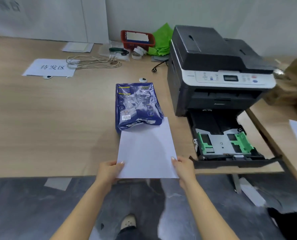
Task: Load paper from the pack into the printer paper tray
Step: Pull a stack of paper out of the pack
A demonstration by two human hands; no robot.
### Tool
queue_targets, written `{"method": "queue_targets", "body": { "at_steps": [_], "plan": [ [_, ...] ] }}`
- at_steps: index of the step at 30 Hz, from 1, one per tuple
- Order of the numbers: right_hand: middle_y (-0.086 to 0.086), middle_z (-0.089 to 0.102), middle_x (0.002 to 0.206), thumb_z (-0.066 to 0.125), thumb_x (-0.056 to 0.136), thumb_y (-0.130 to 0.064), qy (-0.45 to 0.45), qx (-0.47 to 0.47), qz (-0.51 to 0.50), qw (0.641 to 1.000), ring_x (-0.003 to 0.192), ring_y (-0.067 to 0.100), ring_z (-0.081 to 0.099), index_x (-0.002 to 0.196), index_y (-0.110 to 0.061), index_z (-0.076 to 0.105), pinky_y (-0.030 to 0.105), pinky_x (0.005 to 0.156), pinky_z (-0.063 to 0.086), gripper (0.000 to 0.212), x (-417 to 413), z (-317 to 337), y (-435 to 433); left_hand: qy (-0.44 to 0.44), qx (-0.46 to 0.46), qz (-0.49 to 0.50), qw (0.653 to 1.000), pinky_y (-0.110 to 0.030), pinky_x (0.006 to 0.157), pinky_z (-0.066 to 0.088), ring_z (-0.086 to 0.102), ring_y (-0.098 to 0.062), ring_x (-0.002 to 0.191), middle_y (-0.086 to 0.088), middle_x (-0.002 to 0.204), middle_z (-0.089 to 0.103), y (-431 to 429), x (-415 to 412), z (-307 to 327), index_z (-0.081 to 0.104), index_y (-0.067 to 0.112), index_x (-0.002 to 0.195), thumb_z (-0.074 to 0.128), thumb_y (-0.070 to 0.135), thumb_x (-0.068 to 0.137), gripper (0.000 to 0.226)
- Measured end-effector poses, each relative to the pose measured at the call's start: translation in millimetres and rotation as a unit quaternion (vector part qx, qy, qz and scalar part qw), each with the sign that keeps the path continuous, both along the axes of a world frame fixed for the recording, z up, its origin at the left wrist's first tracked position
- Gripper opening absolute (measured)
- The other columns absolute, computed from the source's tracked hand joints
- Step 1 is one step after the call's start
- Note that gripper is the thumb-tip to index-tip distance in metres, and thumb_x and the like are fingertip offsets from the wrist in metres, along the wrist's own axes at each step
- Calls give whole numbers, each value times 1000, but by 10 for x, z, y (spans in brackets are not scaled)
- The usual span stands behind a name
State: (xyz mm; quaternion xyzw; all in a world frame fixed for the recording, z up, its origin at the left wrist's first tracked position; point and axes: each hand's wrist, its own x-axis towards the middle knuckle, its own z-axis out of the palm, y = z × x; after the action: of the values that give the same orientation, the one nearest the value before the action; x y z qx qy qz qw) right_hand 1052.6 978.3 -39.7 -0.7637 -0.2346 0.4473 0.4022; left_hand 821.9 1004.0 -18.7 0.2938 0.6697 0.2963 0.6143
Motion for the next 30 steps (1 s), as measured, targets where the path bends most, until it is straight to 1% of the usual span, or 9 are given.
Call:
{"method": "queue_targets", "body": {
  "at_steps": [3, 8, 12, 14, 16, 18, 20, 24, 30],
  "plan": [
    [19, 58, 70, 57, 86, -17, 5, 17, 7, 1000, 72, 18, 46, 68, 2, 61, 30, 68, 35, 26, 104, 199, -413, 10, 13, -4, 1000, -41, 78, 50, 60, -31, 84, -19, 92, 67, -429, 113, 137, 66, -8, 102, 63, 7, 87, 22],
    [5, 60, 74, 52, 92, -7, 12, 53, -5, 999, 69, 15, 50, 79, -1, 67, 24, 57, 38, 21, 342, 627, -1065, 20, 48, -14, 999, -48, 92, 53, 64, -32, 93, -19, 101, 69, -1016, 367, 431, 67, -8, 107, 64, 8, 86, 26],
    [9, 60, 82, 52, 93, -10, -2, 80, -26, 996, 74, 17, 52, 89, 8, 65, 26, 64, 39, 23, 575, 853, -1400, 1, 64, -49, 997, -40, 79, 54, 62, -30, 87, -17, 97, 66, -1256, 614, 714, 65, -5, 109, 62, 12, 88, 27],
    [20, 55, 77, 51, 93, -12, -3, 90, -39, 995, 77, 19, 49, 90, 16, 59, 29, 70, 39, 29, 707, 966, -1532, 6, 69, -80, 994, -47, 82, 53, 61, -32, 89, -17, 99, 66, -1313, 745, 845, 65, -2, 110, 63, 17, 88, 29],
    [14, 62, 76, 51, 94, -12, -3, 106, -48, 993, 75, 17, 53, 87, 8, 63, 28, 68, 42, 24, 854, 1094, -1629, 3, 96, -110, 989, -52, 88, 51, 62, -33, 90, -22, 101, 67, -1326, 899, 964, 66, 0, 105, 66, 17, 83, 28],
    [0, 64, 77, 50, 95, -11, -1, 121, -57, 991, 72, 13, 56, 77, -11, 65, 25, 65, 44, 23, 1011, 1206, -1684, 1, 134, -114, 984, -48, 86, 51, 62, -32, 87, -21, 97, 68, -1297, 1070, 1052, 66, 5, 97, 65, 15, 84, 17],
    [1, 63, 77, 50, 95, -12, -1, 131, -68, 989, 75, 16, 55, 73, -15, 62, 27, 66, 43, 25, 1169, 1247, -1693, 7, 158, -102, 982, -45, 84, 52, 64, -31, 86, -15, 93, 69, -1232, 1235, 1094, 67, 8, 99, 61, 18, 87, 17],
    [8, 62, 84, 50, 95, -14, -2, 132, -92, 987, 79, 19, 52, 84, 0, 62, 29, 72, 40, 21, 1451, 1260, -1602, 1, 187, -113, 976, -18, 53, 44, 55, -10, 50, -2, 60, 60, -1064, 1550, 1131, 67, 13, 88, 58, 18, 90, 11],
    [1, 67, 91, 50, 95, -11, -13, 127, -105, 986, 82, 13, 59, 92, -11, 64, 22, 65, 45, 15, 1812, 1393, -1307, -16, 184, -123, 975, -34, 63, 46, 56, -26, 77, -14, 86, 63, -573, 1981, 1121, 67, 9, 95, 61, 15, 88, 11]
  ]
}}
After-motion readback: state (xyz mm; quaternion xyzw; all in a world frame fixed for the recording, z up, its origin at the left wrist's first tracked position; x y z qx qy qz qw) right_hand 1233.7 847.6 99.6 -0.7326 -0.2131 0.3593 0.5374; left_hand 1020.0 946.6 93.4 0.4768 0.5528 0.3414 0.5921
